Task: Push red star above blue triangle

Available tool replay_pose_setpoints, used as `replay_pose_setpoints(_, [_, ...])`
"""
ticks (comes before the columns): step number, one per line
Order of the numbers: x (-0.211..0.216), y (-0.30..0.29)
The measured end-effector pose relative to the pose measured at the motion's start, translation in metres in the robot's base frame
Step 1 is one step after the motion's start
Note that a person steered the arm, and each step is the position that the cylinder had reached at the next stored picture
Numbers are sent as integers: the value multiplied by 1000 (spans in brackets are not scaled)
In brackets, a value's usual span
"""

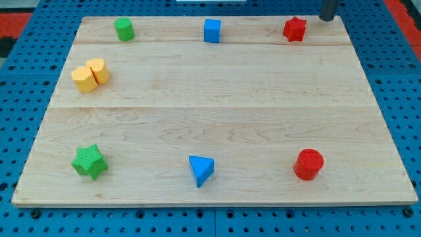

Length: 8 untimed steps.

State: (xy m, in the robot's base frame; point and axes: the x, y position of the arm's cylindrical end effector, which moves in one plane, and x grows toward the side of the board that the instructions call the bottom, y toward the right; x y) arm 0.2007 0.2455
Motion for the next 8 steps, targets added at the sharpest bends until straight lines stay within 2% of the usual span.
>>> replay_pose_setpoints(1, [48, -12])
replay_pose_setpoints(2, [42, -49])
replay_pose_setpoints(3, [23, -28])
replay_pose_setpoints(4, [14, -59])
replay_pose_setpoints(6, [64, -147])
replay_pose_setpoints(8, [134, -169])
